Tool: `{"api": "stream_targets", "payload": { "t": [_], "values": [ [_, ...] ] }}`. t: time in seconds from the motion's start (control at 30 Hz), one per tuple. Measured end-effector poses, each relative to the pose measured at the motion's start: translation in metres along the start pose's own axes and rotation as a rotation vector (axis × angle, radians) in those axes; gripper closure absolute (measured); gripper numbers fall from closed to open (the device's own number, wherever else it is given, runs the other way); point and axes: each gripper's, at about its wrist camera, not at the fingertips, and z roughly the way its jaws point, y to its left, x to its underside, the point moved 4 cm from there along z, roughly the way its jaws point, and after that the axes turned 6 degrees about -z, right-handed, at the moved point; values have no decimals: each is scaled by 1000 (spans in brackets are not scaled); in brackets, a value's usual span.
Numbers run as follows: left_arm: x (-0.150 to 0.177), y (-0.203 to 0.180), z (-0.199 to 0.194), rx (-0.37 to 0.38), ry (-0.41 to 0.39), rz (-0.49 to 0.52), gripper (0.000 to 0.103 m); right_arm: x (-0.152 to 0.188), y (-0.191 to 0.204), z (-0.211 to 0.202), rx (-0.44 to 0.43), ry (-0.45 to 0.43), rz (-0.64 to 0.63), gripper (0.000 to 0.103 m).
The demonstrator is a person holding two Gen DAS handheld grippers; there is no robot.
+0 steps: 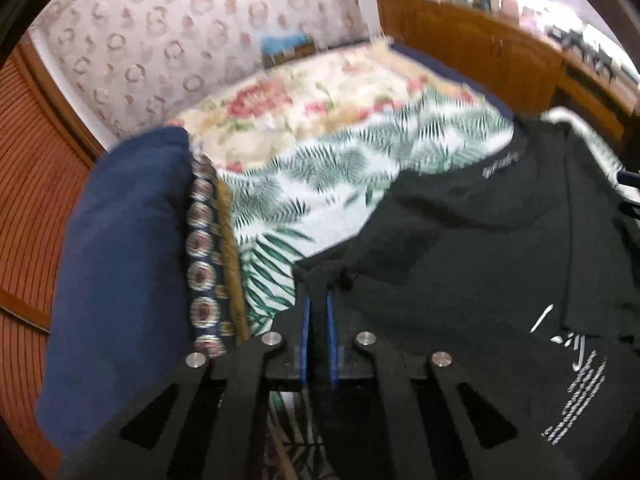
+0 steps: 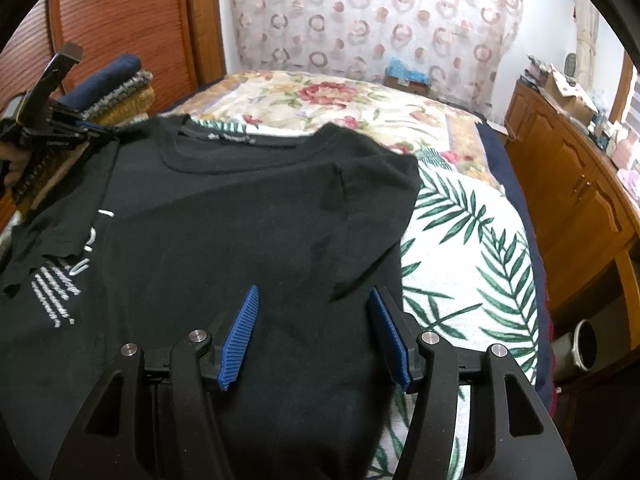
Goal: Fold small clothes
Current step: 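Close the left gripper on the shirt hem while the right gripper grasps the hem too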
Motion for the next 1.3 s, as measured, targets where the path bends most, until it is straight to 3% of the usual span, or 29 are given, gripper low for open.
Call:
{"api": "stream_targets", "payload": {
  "t": [0.2, 0.7, 0.77, 0.83, 0.9, 1.0, 1.2, 1.3],
  "values": [
    [2, 18, -22, 25, -74, -58, 98, -21, -34, -8, 37, -19, 52, 37],
    [15, 23, -41, 68, -150, -97, 98, -53, -60, 59, 29, 77, 82, 38],
    [18, 22, -47, 76, -165, -103, 98, -56, -60, 59, 27, 75, 80, 47],
    [22, 21, -54, 83, -182, -108, 98, -58, -55, 60, 13, 71, 66, 66],
    [26, 19, -65, 94, -205, -112, 98, -62, -44, 59, -10, 64, 32, 95],
    [36, 15, -86, 110, -246, -118, 98, -66, -26, 43, 25, 11, -26, 99],
    [63, 9, -130, 147, -312, -122, 98, -68, 2, -22, 20, -153, -46, 99],
    [80, 7, -148, 156, -333, -122, 98, -59, 13, -51, 15, -188, -55, 99]
  ]
}}
